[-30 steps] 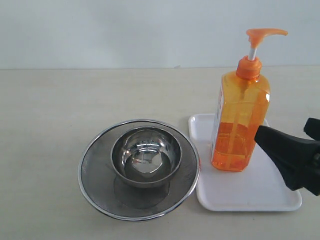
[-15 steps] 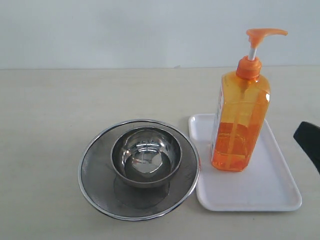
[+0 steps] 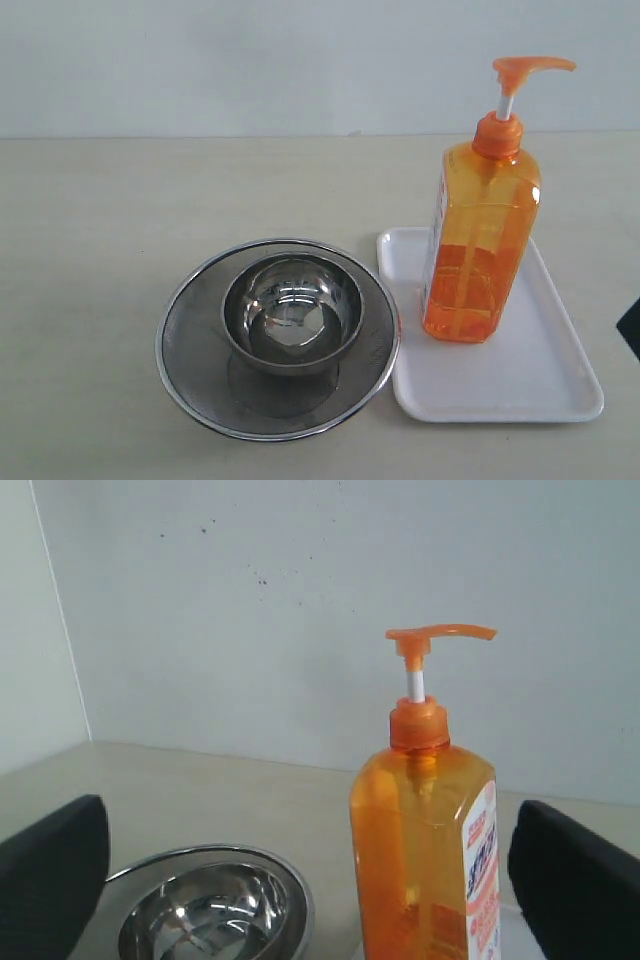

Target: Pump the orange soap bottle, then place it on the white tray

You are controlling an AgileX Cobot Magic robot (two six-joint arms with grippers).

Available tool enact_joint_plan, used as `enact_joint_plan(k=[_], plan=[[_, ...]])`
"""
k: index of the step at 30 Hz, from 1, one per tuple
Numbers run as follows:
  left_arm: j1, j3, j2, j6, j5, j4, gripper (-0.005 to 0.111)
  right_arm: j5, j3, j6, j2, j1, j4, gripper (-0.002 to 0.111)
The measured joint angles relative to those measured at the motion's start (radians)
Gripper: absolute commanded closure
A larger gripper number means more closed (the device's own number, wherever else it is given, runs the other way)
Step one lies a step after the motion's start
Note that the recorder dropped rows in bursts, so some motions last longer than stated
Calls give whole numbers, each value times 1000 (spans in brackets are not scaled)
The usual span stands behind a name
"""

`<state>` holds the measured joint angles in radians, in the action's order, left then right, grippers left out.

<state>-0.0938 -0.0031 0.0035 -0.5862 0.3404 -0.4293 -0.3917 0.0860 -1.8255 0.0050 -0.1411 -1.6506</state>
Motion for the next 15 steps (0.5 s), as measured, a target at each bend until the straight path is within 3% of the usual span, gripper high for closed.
enact_joint_plan(k=[15], plan=[[0,0,0,0,0,0,102,26,0,-59,0,0,-20,7]])
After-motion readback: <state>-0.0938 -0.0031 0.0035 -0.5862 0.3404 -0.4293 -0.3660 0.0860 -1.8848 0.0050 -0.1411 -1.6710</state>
